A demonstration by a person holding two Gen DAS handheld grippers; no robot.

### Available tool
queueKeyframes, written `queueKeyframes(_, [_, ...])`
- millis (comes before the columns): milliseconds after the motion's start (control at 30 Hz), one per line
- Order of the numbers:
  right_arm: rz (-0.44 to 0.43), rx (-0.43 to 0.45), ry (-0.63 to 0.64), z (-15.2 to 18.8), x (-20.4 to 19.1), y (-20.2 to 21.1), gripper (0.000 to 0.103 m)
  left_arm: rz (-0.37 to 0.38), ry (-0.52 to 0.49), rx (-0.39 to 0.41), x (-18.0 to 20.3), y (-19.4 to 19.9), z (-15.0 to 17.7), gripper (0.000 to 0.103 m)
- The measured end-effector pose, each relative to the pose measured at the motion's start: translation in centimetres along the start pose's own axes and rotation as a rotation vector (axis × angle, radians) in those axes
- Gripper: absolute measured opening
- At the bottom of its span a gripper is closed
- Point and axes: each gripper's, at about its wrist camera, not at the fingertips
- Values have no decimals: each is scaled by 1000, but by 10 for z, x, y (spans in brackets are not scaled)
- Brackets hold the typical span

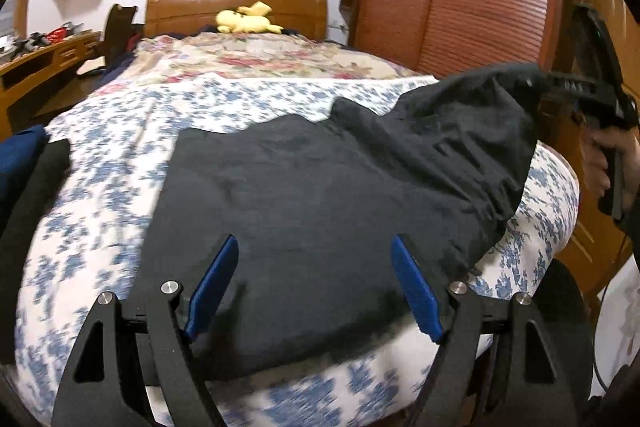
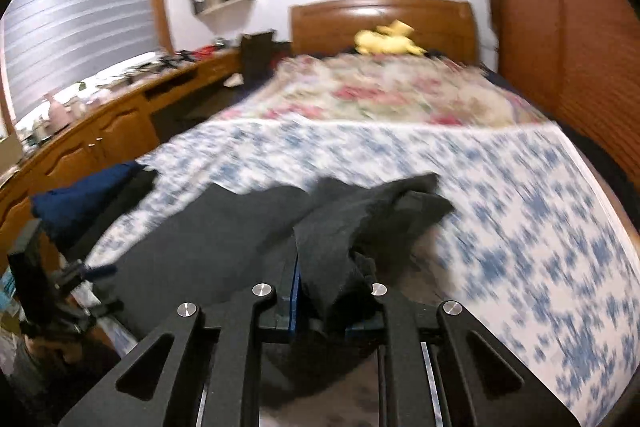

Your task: Fold large clothes

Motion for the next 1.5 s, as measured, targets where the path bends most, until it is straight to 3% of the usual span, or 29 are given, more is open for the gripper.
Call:
queueKeyframes(200, [-137,9,136,-34,-89,-41,14,-52,43,42,-32,27,7,79])
queueKeyframes(400, [-309,-35,209,-28,-164,-87,14,-98,83,45,-60,40,18,79])
queueKeyframes(500, [-291,-88,237,-17,-178,-109,15,-110,91,50,-67,43,21,79])
queueKeyframes(633, [-269,-149,248,-13,-175,-128,20,-104,102,55,-72,43,20,79])
queueKeyframes(733, [-243,-155,249,-27,-180,-130,32,-100,92,63,-69,44,17,79])
queueKeyframes(933, [-222,-83,275,-37,-188,-80,44,-95,71,50,-62,37,17,79])
queueKeyframes(1067, [-168,-47,287,-29,-166,-62,45,-92,68,47,-59,35,16,79])
queueKeyframes(1300, [-49,-193,222,10,-122,-99,45,-92,65,60,-52,37,7,79])
queueKeyframes(1500, [-96,-240,163,24,-116,-121,45,-85,79,72,-46,38,-19,79])
Point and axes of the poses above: each gripper's, at about its wrist camera, not at the fingertips, and y roughly against the way its jaws point, x to its right, z to its underside, and after that the axes turned 4 degrees about -z, right-handed
